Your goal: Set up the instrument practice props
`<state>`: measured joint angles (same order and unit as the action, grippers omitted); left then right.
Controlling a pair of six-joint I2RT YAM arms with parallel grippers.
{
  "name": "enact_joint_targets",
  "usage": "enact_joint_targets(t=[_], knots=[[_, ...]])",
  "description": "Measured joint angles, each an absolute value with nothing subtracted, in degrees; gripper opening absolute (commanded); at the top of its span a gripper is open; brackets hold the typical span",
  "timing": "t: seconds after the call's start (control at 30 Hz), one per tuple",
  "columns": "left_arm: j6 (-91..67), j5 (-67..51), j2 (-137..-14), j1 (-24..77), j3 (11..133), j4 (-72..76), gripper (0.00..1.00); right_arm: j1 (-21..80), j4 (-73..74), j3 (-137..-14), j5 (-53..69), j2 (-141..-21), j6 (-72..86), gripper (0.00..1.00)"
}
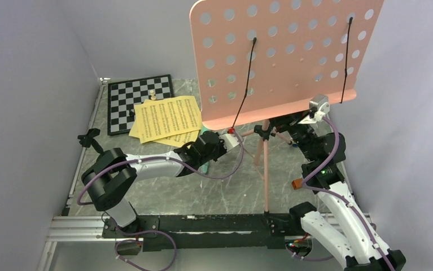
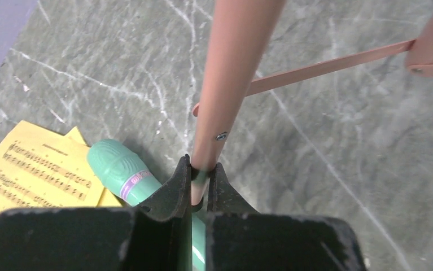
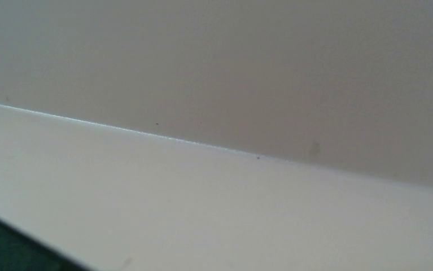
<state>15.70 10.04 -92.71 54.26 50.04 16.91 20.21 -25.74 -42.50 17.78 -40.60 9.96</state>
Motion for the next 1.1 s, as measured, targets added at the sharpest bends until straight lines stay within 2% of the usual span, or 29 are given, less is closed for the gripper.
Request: enact_joint_targets(t=[0.47, 1.1], knots=[[23.7, 7.5, -95.1, 46.2, 54.3, 14.2, 0.0, 20.3, -32.2, -43.3, 11.8, -46.6, 11.3, 0.0], [27.7, 5.3, -100.4, 42.9, 57.1, 16.2, 0.0, 25.2, -33.0, -44.9, 9.0, -51.0, 6.9, 0.0]])
